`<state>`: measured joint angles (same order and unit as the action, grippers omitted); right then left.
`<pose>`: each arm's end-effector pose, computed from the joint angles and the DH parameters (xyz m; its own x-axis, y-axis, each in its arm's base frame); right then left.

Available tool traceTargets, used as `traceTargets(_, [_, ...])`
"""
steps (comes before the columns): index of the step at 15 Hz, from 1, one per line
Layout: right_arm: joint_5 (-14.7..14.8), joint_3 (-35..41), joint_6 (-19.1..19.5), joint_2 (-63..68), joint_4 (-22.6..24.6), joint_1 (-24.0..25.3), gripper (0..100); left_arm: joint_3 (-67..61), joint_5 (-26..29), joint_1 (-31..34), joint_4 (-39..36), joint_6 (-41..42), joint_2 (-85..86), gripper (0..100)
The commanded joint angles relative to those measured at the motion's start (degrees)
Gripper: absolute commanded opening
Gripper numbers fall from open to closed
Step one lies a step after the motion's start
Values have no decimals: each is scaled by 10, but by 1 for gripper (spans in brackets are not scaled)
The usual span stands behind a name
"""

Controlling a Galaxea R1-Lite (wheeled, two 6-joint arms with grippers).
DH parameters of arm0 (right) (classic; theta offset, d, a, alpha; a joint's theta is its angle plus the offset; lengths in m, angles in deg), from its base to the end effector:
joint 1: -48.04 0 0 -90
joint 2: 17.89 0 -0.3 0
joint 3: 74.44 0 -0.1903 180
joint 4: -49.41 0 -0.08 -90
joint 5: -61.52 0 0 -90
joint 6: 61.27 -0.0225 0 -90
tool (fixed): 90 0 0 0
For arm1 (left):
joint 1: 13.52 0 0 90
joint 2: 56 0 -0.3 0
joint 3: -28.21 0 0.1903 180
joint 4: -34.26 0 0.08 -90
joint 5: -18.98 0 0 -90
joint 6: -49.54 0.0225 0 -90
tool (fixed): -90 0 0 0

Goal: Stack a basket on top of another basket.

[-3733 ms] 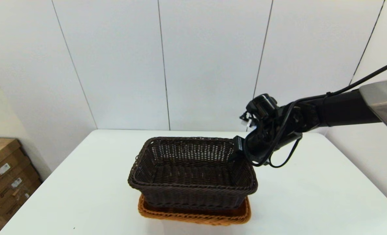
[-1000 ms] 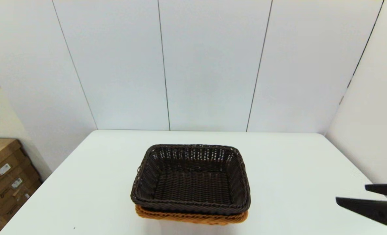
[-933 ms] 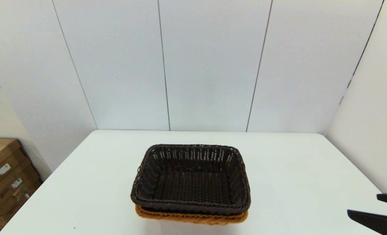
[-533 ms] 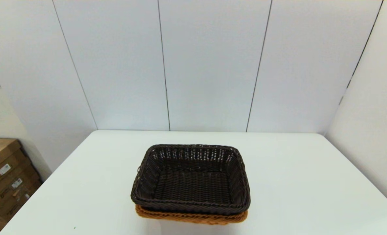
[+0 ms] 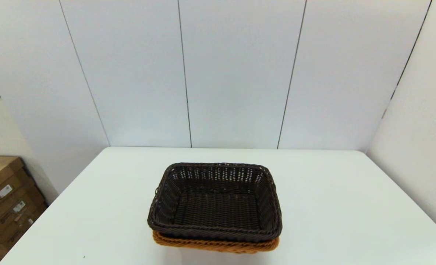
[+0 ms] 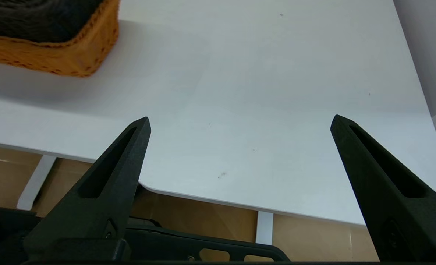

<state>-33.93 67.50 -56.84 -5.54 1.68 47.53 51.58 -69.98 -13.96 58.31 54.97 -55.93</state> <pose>-0.0266 0.0024 0.1083 0.9237 0.0868 -0.3732 -0.1079 0.9935 -0.0361 -0.0229 -0.0002 0.0742 0.9996 -0.0258 -0.0106 0.0267 0.9952 0.0944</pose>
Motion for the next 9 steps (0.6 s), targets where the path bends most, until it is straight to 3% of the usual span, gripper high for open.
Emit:
traceTargets(1, [4,76,9,-30,101,-1,100,-1,0,0,-1,0,0,100])
traceTargets(2, [12,99,25,-45,149,0,100,-1,0,0,-1,0,0,100])
traceTargets(3, [18,108,36,-57,167,0,100,-1,0,0,-1,0,0,100])
traceTargets(7, [22,121,43,-123,175,2,100,-1,0,0,-1,0,0,100])
traceTargets(9, [21,136,37,-123,220,2,100,-1,0,0,0,0,0,100])
